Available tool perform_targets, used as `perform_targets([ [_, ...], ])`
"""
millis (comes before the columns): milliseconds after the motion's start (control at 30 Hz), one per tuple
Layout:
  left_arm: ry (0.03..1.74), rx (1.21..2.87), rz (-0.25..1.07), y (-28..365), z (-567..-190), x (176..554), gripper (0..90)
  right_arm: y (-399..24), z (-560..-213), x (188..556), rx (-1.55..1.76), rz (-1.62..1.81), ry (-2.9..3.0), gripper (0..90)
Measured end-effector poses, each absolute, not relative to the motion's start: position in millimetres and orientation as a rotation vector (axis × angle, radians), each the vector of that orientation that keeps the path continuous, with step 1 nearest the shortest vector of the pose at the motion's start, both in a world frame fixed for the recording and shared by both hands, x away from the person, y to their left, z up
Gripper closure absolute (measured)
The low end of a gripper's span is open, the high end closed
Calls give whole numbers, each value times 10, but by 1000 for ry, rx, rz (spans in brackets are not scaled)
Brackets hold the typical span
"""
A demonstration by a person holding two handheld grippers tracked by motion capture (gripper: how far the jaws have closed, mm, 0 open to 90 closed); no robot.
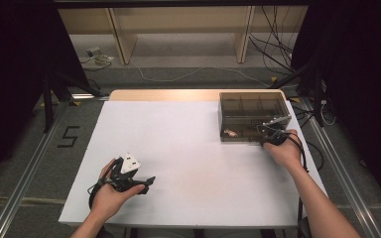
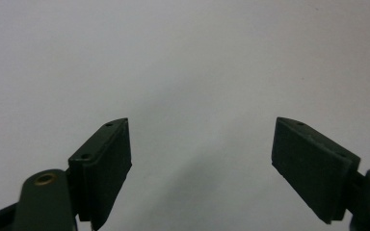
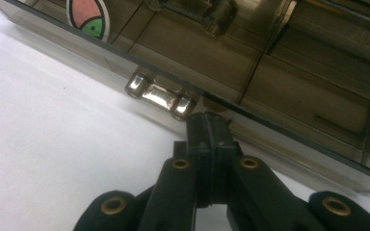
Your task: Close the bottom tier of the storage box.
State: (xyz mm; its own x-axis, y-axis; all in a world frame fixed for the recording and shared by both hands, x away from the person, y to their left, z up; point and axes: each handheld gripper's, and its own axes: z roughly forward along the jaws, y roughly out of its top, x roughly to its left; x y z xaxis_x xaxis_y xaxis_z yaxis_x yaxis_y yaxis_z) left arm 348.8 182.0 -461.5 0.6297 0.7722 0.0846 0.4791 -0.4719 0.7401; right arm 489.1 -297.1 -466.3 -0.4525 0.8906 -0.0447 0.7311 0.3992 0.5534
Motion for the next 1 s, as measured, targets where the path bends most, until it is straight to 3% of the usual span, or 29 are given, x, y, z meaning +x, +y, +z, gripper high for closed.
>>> perform_targets([
  [1000, 977, 2154, 538, 1817, -4619, 3490, 218, -2980, -4660, 4947, 1410, 678, 2306, 900],
])
